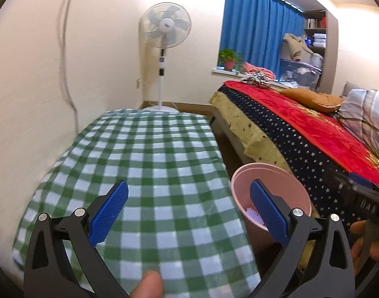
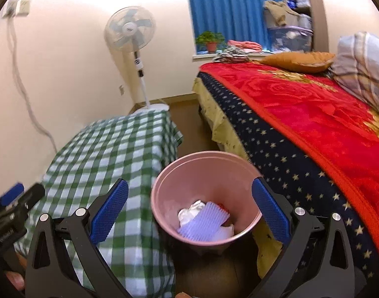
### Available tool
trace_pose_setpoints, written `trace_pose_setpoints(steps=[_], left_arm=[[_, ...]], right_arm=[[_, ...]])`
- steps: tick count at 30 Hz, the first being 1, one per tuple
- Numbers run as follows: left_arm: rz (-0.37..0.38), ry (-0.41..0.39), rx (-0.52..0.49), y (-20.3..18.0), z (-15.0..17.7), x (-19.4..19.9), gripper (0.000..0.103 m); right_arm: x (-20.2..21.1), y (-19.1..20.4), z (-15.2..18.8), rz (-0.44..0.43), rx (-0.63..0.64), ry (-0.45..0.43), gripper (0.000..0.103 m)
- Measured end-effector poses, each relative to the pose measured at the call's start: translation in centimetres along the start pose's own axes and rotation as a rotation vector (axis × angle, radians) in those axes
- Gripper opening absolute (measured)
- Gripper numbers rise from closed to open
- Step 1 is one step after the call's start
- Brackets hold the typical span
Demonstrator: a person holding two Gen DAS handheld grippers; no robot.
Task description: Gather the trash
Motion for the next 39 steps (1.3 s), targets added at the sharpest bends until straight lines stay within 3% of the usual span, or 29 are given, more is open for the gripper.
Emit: trace_pose_setpoints(steps=[7, 12, 23, 39], left_arm=[[-0.053, 0.017, 0.055, 3.2, 3.1, 2.1, 0.095], [-0.116, -0.001, 0.047, 4.5, 4.1, 1.0, 0.095], [-0.124, 0.017, 0.055, 4.9, 4.6, -0.7, 0.095], [-0.109, 0.030, 0.077, 4.6, 4.8, -1.6, 0.095]], right_arm=[[1.6, 4.6, 2.4, -0.009, 0.109, 0.014, 0.098], [0.8, 6.2, 3.8, -0.017, 0.136, 0.040, 0.098], [-1.7, 7.3, 4.2, -0.012, 0.121, 0.070, 0.098], [-1.9, 7.0, 4.2, -0.005, 0.120, 0.060, 0.098]])
Point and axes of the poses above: each gripper's, at about its wrist camera, not at the fingertips, and x roughly against the way its jaws point, y to its left, z to its underside, the point moved 3 cm from there along -x, roughly the way its jaws point, and after that the axes turned 5 degrees about x, right-handed, at the moved point
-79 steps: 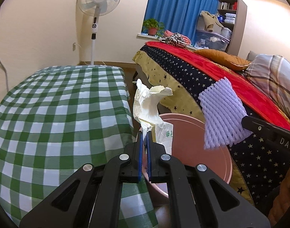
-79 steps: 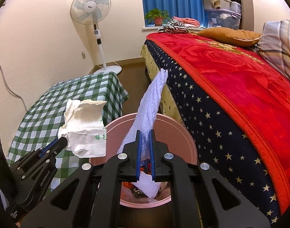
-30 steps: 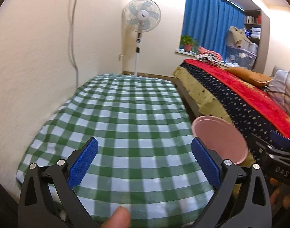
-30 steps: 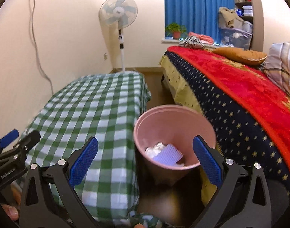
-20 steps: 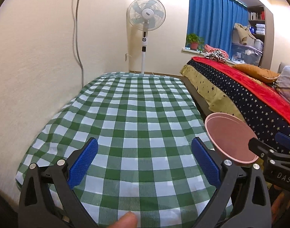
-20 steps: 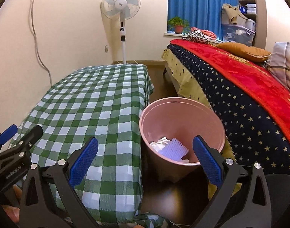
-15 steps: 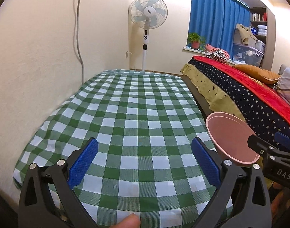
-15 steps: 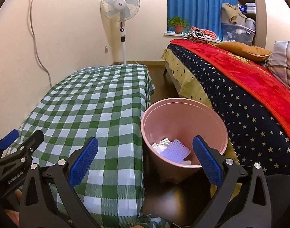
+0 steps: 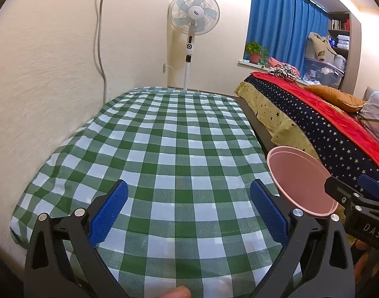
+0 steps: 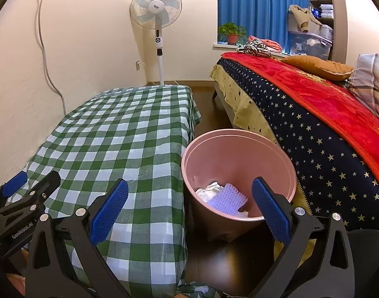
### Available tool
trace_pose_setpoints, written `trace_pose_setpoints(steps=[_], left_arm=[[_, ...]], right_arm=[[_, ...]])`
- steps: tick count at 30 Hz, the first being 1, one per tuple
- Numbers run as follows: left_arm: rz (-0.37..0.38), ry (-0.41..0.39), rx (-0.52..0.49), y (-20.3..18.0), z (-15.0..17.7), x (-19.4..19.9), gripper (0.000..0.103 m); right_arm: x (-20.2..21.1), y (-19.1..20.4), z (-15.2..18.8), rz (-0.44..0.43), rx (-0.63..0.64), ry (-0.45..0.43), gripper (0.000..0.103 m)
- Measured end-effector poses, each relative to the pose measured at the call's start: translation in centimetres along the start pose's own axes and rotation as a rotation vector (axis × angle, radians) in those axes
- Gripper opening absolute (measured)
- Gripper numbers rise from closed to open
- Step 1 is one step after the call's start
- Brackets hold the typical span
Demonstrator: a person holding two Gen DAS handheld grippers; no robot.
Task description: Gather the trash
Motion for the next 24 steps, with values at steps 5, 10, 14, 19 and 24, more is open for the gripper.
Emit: trace_pose_setpoints(steps=[5, 10, 14, 19, 24], left_arm=[[0.001, 0.002, 0.003, -0.04, 0.13, -0.15, 0.095], [0.003, 0.001, 0.007, 0.08, 0.18, -0.13, 0.095], [0.003, 0.002, 0.010, 0.12, 0.22, -0.18, 0.095], [0.006, 0.003, 0.007, 0.11, 0.27, -0.15, 0.095], [0.006, 0.005, 0.013, 0.08, 0.30, -0.16, 0.095]], right_arm=[[0.02, 0.06, 0.03, 0.000, 0.000, -0.001, 0.098], [0.15, 0.06, -0.04, 0.002, 0.005, -0.009, 0.098], [0.17, 0.08, -0.04, 0.003, 0.004, -0.009, 0.098], [0.19, 0.04, 0.02, 0.002, 0.002, -0.009, 0.098], [0.20, -0.03, 0.06, 0.001, 0.003, -0.011, 0.098]])
Point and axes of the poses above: each gripper's, at about its wrist camera, not at the fingertips, and x roughly against the way its jaws point, y to its left, z to its underside, the point moved 3 cm from there along -x, roughly the way its jaws point, and after that the axes turned 5 degrees about x, right-handed, at the moved point
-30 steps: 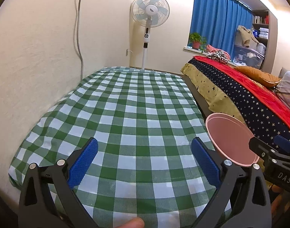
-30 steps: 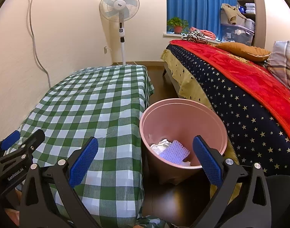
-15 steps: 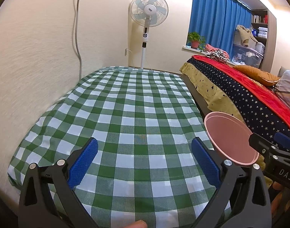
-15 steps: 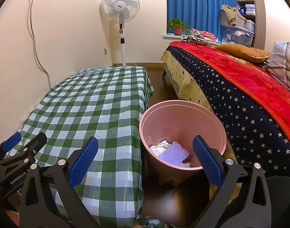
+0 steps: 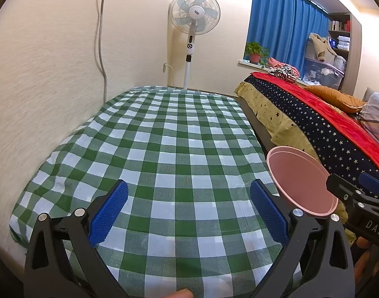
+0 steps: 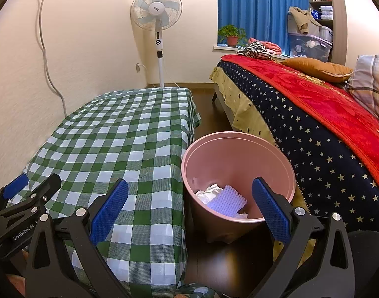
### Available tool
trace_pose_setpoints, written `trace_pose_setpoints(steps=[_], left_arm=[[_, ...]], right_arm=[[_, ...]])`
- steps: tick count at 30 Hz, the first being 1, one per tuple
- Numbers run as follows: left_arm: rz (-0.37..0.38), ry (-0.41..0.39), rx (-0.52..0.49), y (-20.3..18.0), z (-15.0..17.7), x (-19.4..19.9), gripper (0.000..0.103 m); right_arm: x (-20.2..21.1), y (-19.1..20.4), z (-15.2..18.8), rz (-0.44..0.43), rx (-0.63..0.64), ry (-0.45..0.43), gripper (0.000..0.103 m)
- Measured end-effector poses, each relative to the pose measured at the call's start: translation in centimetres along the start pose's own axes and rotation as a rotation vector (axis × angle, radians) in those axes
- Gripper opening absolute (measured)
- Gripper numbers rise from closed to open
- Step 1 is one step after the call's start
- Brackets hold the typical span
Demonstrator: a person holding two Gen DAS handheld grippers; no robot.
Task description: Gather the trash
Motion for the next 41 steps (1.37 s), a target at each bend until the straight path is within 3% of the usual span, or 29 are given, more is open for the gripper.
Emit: trace_pose_setpoints(steps=[41], left_arm=[[-0.008, 0.003, -0.019, -0.33, 0.04, 0.01, 0.095]], right_arm=[[0.11, -0.02, -0.07, 0.001, 0.000, 0.000, 0.098]])
Point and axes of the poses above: each gripper's, at about its wrist camera, not at the fingertips, and x roughly against the way its jaws point, y to its left, z to its underside, the point moved 3 cm from there along -x, roughly the way its jaws point, and after that the axes turned 5 degrees about x, right-handed, at the moved point
